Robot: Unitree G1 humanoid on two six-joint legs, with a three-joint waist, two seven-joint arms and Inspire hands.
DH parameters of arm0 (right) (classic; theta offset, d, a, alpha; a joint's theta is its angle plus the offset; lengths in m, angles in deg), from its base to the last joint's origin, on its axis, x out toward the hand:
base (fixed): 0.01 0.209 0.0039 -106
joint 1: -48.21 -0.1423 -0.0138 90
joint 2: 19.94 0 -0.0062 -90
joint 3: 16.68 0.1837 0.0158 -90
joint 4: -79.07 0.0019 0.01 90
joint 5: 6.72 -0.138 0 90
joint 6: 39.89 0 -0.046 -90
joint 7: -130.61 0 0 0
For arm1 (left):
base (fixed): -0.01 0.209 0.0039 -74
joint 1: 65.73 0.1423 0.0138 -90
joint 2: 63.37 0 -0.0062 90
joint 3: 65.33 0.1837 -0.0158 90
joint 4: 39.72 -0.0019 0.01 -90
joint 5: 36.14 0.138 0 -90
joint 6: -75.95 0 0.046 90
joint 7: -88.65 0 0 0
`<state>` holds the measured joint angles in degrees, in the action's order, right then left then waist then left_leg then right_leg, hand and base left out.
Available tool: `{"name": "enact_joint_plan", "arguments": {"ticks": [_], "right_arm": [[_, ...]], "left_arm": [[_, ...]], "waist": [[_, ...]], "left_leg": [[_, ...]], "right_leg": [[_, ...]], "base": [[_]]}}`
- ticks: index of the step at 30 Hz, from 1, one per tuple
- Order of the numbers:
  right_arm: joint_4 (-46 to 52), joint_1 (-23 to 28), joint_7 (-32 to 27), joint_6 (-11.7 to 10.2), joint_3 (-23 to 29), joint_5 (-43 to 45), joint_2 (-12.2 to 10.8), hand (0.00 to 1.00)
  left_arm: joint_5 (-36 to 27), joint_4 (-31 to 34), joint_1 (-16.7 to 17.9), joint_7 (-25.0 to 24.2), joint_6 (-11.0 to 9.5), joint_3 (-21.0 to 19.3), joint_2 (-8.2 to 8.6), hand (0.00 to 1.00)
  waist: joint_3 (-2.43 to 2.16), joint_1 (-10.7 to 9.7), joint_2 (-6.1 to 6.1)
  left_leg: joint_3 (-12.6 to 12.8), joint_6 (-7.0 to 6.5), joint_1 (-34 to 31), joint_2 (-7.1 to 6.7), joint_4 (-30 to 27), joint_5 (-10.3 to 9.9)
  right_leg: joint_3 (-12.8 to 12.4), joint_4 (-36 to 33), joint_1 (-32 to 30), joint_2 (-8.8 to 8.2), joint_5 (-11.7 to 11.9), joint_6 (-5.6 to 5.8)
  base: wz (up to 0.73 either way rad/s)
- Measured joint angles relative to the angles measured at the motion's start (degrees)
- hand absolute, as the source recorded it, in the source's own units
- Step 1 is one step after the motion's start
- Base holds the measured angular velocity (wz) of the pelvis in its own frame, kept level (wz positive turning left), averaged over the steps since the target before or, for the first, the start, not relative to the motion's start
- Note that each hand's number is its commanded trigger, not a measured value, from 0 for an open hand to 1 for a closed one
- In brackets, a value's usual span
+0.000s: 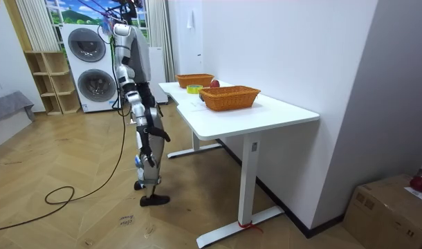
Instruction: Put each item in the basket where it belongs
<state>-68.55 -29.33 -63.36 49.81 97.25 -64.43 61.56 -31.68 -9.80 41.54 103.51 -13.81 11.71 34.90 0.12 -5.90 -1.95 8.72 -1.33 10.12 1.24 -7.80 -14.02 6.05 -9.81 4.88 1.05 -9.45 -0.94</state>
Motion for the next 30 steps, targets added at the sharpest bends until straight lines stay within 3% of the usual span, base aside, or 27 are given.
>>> {"name": "enact_joint_plan", "arguments": {"ticks": [11, 16, 22, 30], "right_arm": [[13.3, -0.2, -17.0, -3.4, 7.2, -0.1, 0.2, 0.0], [27.9, 0.8, -24.8, -5.2, 7.1, 2.9, 0.3, 0.0], [33.7, -0.5, -29.8, -6.8, 7.3, 11.9, 2.4, 0.0], [38.5, -2.2, -35.7, -8.0, 7.2, 14.3, 3.9, 0.0]], "left_arm": [[0.1, 1.1, 1.1, 0.7, -0.3, -0.4, -0.17, 0.0], [0.2, 3.3, 1.5, 0.7, -0.3, -0.2, -0.27, 0.0], [0.2, 3.4, 1.3, 0.5, -0.3, -0.2, -0.26, 0.0], [0.2, 3.3, 1.3, -0.6, -0.6, -0.1, -0.98, 0.0]], "waist": [[-0.16, -0.8, -0.95], [-0.13, -1.5, -1.01], [-0.14, -1.5, -0.76], [-0.18, -1.5, -1.09]], "left_leg": [[0.8, -0.01, -0.6, -0.16, 0.1, 0.0], [1.6, -0.02, -1.2, 0.0, 0.1, 0.0], [1.7, -0.01, -1.6, -0.04, 0.1, 0.0], [1.8, -0.02, -1.7, -0.14, 0.0, 0.0]], "right_leg": [[-1.1, -0.9, -1.1, 0.0, -0.2, 0.11], [-1.3, -1.4, -2.1, 0.04, -0.4, 0.19], [-1.8, -2.1, -2.9, 0.16, -0.5, 0.04], [-1.5, -1.9, -2.9, 0.05, -0.5, 0.06]], "base": [[-0.04], [-0.05], [-0.01], [0.0]]}}
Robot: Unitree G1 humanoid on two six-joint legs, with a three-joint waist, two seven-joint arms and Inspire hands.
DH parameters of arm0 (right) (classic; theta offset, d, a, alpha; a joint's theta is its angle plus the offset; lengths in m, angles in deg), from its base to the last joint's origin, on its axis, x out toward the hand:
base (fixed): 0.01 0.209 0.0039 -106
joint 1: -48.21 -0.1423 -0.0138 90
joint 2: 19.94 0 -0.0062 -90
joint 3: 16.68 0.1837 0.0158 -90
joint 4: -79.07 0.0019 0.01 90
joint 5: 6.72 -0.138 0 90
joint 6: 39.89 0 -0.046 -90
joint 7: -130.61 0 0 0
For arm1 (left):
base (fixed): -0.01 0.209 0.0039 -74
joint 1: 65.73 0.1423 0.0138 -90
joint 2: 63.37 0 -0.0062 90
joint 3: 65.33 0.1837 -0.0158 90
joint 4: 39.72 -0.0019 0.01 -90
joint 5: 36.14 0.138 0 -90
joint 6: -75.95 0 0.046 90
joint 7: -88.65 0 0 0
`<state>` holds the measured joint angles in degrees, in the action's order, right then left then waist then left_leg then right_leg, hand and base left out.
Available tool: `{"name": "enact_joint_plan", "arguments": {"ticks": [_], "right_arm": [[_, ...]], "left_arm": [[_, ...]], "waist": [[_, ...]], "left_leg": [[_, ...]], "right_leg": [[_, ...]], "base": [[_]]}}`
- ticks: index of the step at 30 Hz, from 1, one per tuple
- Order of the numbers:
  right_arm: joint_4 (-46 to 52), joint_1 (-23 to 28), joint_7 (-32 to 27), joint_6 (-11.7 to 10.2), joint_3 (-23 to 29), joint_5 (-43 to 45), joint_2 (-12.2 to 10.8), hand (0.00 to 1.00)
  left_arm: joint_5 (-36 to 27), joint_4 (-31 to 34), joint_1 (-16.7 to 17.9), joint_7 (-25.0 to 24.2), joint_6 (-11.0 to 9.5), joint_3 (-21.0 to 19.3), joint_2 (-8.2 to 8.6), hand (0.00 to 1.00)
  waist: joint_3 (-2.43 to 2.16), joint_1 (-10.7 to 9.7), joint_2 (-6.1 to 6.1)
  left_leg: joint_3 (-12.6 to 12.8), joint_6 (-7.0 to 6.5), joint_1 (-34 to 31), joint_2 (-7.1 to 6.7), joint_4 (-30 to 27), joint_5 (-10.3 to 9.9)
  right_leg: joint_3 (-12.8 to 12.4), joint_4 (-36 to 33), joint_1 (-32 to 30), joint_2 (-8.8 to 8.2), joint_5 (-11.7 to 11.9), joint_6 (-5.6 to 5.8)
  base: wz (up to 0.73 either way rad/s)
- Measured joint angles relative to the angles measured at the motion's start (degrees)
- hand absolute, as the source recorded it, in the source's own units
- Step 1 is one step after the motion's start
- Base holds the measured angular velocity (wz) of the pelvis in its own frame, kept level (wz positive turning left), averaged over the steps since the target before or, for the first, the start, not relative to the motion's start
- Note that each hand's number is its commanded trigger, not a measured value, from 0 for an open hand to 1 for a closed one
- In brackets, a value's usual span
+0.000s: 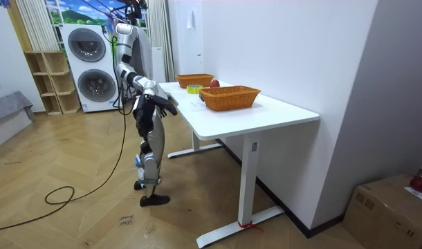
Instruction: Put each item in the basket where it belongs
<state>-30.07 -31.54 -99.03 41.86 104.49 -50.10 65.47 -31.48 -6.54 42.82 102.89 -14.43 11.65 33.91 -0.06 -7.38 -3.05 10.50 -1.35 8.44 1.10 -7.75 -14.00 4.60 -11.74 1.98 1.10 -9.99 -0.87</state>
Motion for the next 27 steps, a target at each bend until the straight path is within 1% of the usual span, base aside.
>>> {"name": "enact_joint_plan", "arguments": {"ticks": [3, 5, 7, 9, 12, 17, 18, 19, 21, 23, 24, 27], "right_arm": [[4.5, 0.0, -2.1, -0.9, -0.1, 2.5, 0.3, 0.0], [7.1, 0.1, -3.0, -1.1, -0.1, 5.2, 0.7, 0.0], [9.6, 0.1, -3.9, -1.7, -0.2, 8.7, 1.7, 0.0], [11.9, 0.1, -4.6, -1.7, -0.1, 10.2, 2.3, 0.0], [15.9, 0.1, -4.6, -1.7, -0.2, 12.3, 2.7, 0.0], [19.1, -0.2, -4.6, -1.7, -0.7, 12.5, 4.1, 0.0], [19.3, -0.2, -4.6, -1.7, -0.7, 12.5, 4.3, 0.0], [19.8, -0.2, -4.6, -1.7, -0.7, 12.4, 4.3, 0.0], [21.4, -0.3, -4.5, -1.7, -0.7, 12.4, 4.4, 0.0], [22.9, -1.0, -3.7, -1.7, -0.7, 12.5, 4.8, 0.0], [23.0, -2.2, -3.1, -1.7, -0.7, 12.5, 5.1, 0.0], [24.4, -3.6, -1.5, -1.7, -0.8, 12.5, 5.4, 0.0]], "left_arm": [[0.0, 0.1, -0.4, -0.4, -0.2, 0.6, -0.39, 0.0], [0.1, 0.1, -0.4, -0.9, -0.3, 0.7, -0.41, 0.0], [0.1, 0.1, -0.5, -1.2, -0.3, 0.8, -0.43, 0.0], [0.0, 0.0, -0.8, -1.2, -0.4, 0.8, -0.44, 0.0], [0.0, -0.6, -0.8, -1.2, -0.5, 1.1, -1.04, 0.0], [0.0, -1.2, -0.3, -1.0, -0.5, 2.2, -1.73, 0.0], [0.0, -1.2, -0.1, -0.9, -0.5, 2.6, -1.81, 0.0], [-0.1, -1.3, 0.1, -0.9, -0.5, 2.7, -1.81, 0.0], [-0.1, -1.3, 0.1, -1.0, -0.5, 2.7, -1.77, 0.0], [0.0, -1.1, 0.1, -1.2, -0.5, 2.8, -1.77, 0.0], [0.0, -1.0, -0.1, -1.3, -0.5, 2.8, -1.79, 0.0], [0.0, -0.8, -0.1, -1.3, -0.5, 2.8, -1.77, 0.0]], "waist": [[0.02, 0.1, -0.12], [0.08, 0.2, -0.18], [0.11, 0.6, -0.33], [0.11, 1.2, -0.49], [0.13, 1.5, -0.9], [0.1, 1.8, -1.31], [0.1, 2.1, -1.74], [0.03, 2.2, -1.51], [0.21, 2.6, -1.81], [0.18, 2.7, -1.8], [0.31, 2.7, -1.94], [0.36, 3.0, -2.1]], "left_leg": [[0.1, 0.0, -0.1, -0.04, 0.0, 0.0], [0.2, 0.0, -0.3, -0.05, -0.1, 0.0], [0.2, 0.0, -0.3, -0.04, -0.1, 0.0], [0.4, 0.0, -0.3, -0.02, -0.1, 0.0], [0.4, 0.0, -0.1, 0.03, -0.1, 0.0], [0.3, 0.0, -0.1, 0.02, -0.1, 0.0], [0.3, 0.0, -0.1, 0.03, -0.1, 0.0], [0.3, 0.0, -0.2, 0.05, -0.1, 0.0], [0.3, 0.0, -0.4, 0.06, -0.1, 0.0], [0.2, 0.0, -0.7, 0.05, -0.1, 0.0], [0.0, 0.0, -0.9, 0.05, -0.2, 0.0], [0.0, 0.0, -0.9, 0.09, -0.5, 0.0]], "right_leg": [[0.0, 0.0, -0.8, -0.02, -0.1, 0.0], [0.0, -0.1, -1.0, -0.02, -0.1, 0.0], [0.0, -0.4, -1.2, -0.03, -0.1, -0.06], [-0.2, -0.5, -1.3, 0.0, -0.2, -0.08], [-0.2, -0.4, -1.0, 0.06, -0.2, -0.1], [0.2, -0.2, -0.9, -0.06, -0.2, -0.08], [0.2, -0.2, -0.8, -0.06, -0.2, -0.09], [0.3, -0.2, -0.8, -0.07, -0.2, -0.09], [0.3, -0.3, -0.9, -0.06, -0.2, -0.09], [0.3, -0.3, -0.9, -0.07, -0.2, -0.09], [0.3, -0.4, -1.0, -0.08, -0.2, -0.09], [0.3, -0.6, -0.9, -0.03, -0.2, -0.11]], "base": [[0.0], [-0.02], [-0.02], [-0.05], [0.0], [0.0], [0.0], [0.0], [0.0], [0.0], [0.03], [0.04]]}}
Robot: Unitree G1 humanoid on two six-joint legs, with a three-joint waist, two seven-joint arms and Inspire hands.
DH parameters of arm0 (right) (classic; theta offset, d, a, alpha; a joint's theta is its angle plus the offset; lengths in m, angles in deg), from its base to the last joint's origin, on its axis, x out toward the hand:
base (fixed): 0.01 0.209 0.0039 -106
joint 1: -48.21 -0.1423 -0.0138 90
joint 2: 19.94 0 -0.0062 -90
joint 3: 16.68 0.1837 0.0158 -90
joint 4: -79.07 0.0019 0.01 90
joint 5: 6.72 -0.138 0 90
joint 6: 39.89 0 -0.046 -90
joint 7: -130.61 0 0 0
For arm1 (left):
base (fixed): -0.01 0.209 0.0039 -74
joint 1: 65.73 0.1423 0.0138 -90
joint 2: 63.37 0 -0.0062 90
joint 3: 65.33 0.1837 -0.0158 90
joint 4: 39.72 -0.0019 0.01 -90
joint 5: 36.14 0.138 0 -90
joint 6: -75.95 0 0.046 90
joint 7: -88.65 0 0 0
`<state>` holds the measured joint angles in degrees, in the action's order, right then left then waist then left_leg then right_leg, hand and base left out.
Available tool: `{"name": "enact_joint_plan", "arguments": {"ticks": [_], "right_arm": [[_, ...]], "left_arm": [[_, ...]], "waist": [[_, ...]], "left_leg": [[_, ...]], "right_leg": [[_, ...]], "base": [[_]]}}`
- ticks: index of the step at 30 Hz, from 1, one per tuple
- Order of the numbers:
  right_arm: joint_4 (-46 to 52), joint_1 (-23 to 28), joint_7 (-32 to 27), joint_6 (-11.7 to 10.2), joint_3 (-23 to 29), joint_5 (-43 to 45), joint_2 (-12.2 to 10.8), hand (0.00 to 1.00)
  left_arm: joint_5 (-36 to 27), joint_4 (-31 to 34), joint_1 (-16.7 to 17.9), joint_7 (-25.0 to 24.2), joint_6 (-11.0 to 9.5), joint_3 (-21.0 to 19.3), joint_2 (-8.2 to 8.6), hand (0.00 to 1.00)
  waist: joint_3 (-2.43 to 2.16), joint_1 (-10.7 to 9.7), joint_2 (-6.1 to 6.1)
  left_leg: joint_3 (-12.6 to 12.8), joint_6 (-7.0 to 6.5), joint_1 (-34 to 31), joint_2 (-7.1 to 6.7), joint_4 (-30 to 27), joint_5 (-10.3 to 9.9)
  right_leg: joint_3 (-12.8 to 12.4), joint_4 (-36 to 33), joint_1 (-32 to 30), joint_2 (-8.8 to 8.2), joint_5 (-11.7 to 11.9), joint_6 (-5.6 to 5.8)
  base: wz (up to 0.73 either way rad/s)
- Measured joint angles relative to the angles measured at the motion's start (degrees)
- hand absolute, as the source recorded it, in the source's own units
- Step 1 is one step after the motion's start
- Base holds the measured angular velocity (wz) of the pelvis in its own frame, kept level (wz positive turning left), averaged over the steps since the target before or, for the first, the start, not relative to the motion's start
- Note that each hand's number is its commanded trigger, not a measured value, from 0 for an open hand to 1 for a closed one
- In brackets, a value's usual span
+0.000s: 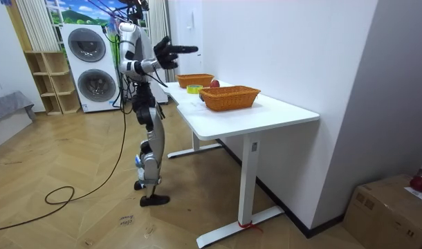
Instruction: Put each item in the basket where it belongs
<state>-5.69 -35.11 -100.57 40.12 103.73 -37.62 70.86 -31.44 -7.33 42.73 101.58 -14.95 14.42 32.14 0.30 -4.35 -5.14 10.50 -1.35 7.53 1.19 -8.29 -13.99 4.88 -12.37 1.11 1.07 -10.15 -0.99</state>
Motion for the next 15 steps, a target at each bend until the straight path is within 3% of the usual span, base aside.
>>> {"name": "enact_joint_plan", "arguments": {"ticks": [9, 15], "right_arm": [[6.1, -3.2, 2.3, -0.1, -4.5, 4.5, 1.2, 0.0], [6.8, -3.8, 4.6, -0.1, -4.6, 4.6, 1.9, 0.0]], "left_arm": [[2.7, -0.9, -0.2, 0.0, 0.0, 2.2, 0.0, 0.0], [3.3, -2.3, 0.0, 0.0, 0.1, 2.5, 0.01, 0.0]], "waist": [[0.1, 0.9, 0.07], [0.05, 1.5, 0.05]], "left_leg": [[-0.4, 0.0, -0.1, 0.17, -0.4, 0.0], [-1.3, 0.0, 0.0, 0.16, -0.5, 0.0]], "right_leg": [[0.3, -0.2, 0.1, -0.08, 0.1, -0.1], [1.0, -0.3, 0.5, -0.16, 0.1, -0.16]], "base": [[0.01], [0.06]]}}
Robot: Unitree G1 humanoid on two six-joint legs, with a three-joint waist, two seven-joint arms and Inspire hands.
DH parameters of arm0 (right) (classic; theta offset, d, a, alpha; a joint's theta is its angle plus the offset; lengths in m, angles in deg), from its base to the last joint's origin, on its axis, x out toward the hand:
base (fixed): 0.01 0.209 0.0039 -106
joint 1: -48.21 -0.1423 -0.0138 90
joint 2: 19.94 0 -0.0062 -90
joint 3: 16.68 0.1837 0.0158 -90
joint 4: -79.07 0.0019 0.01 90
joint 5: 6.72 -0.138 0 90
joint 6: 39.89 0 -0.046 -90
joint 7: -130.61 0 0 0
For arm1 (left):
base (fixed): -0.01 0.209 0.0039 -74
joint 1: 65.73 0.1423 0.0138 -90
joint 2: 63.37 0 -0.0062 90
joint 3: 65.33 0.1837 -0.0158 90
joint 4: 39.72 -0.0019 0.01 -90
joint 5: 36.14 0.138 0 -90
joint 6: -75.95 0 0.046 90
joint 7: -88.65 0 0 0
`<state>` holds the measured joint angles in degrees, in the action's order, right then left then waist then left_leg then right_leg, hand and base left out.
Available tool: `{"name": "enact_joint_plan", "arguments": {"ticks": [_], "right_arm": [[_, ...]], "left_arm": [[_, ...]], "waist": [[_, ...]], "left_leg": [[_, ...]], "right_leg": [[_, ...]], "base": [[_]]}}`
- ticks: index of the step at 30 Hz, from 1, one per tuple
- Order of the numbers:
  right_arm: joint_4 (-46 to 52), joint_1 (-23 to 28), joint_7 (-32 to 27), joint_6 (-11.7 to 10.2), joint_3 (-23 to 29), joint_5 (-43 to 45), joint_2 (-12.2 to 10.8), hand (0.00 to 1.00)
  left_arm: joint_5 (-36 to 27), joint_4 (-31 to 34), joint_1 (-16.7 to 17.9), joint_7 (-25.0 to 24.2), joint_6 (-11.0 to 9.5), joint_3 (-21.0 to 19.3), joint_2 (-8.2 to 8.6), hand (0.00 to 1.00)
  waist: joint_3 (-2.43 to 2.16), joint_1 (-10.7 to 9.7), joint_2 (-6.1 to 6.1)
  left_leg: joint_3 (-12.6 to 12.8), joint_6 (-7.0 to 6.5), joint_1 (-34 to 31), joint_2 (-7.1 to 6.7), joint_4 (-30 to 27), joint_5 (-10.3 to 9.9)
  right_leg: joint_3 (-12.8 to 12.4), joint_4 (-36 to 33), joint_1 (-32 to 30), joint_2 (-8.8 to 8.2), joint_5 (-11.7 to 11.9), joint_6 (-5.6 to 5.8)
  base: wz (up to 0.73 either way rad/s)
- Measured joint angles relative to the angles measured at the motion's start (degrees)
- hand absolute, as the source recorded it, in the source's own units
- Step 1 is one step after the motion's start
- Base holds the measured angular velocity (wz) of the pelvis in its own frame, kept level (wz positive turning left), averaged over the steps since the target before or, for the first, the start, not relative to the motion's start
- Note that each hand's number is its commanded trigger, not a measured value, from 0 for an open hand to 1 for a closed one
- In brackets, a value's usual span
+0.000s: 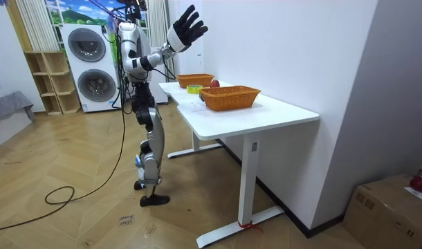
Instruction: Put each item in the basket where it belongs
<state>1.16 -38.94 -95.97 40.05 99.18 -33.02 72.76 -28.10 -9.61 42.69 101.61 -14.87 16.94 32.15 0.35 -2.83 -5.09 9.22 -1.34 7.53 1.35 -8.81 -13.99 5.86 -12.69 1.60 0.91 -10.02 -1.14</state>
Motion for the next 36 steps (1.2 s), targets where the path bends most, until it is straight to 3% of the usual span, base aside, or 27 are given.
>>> {"name": "enact_joint_plan", "arguments": {"ticks": [9, 15, 18, 21, 25, 28, 36], "right_arm": [[2.3, -1.1, 2.7, 0.1, -0.5, 5.4, 0.0, 0.0], [4.4, -1.2, 4.3, 0.0, -2.7, 11.5, 1.8, 0.0], [4.4, -2.0, 4.9, 0.0, -4.4, 14.3, 1.9, 0.0], [4.8, -2.9, 6.7, 0.1, -4.8, 15.9, 1.9, 0.0], [5.2, -2.9, 8.4, 0.1, -5.1, 16.0, 1.9, 0.0], [5.1, -2.9, 9.8, 0.1, -6.7, 17.5, 1.9, 0.0], [4.1, -2.9, 16.6, 1.4, -12.0, 22.4, 1.9, 0.0]], "left_arm": [[4.4, -0.2, -0.1, -1.1, 0.0, -0.3, 0.06, 0.0], [5.8, 0.4, -0.3, -1.1, 0.0, -0.7, 0.14, 0.0], [6.3, 0.3, -0.9, -1.1, 0.0, -1.4, 0.17, 0.0], [6.3, 0.1, -1.2, -1.1, 0.0, -1.5, 0.14, 0.0], [6.3, -1.1, -1.4, -1.2, 0.1, -1.5, 0.13, 0.0], [6.3, -2.5, -1.7, -1.3, 0.9, -1.1, 0.15, 0.0], [6.3, -2.7, -3.4, -2.5, 2.0, 0.7, 0.1, 0.0]], "waist": [[-0.08, 0.7, 0.12], [-0.67, 1.9, 0.38], [-0.73, 2.0, 0.27], [-0.63, 2.0, 0.09], [-0.09, 2.0, -0.72], [-0.09, 2.1, -0.96], [0.14, 3.3, -0.32]], "left_leg": [[-0.2, 0.01, 0.1, 0.06, -0.1, 0.0], [-0.4, 0.01, 0.2, 0.01, 0.0, 0.0], [-0.6, 0.02, 0.2, 0.01, -0.1, 0.0], [-1.0, 0.01, 0.1, 0.03, -0.5, 0.0], [-1.4, -0.04, 0.1, 0.01, -0.8, 0.0], [-1.6, -0.04, 0.0, 0.02, -0.6, 0.0], [-1.8, -0.04, -0.2, 0.04, -0.6, 0.0]], "right_leg": [[0.6, 0.0, 0.3, -0.07, 0.0, 0.0], [0.7, 0.1, 0.3, -0.07, 0.0, 0.01], [0.8, 0.1, 0.4, -0.13, 0.0, 0.01], [1.3, 0.1, 0.6, -0.4, 0.0, 0.01], [2.0, 0.0, 0.8, -0.7, 0.0, 0.02], [2.1, 0.0, 0.8, -0.69, 0.0, 0.02], [2.2, 0.3, 1.0, -0.63, 0.0, 0.02]], "base": [[0.02], [0.0], [0.01], [0.07], [0.06], [0.0], [0.01]]}}
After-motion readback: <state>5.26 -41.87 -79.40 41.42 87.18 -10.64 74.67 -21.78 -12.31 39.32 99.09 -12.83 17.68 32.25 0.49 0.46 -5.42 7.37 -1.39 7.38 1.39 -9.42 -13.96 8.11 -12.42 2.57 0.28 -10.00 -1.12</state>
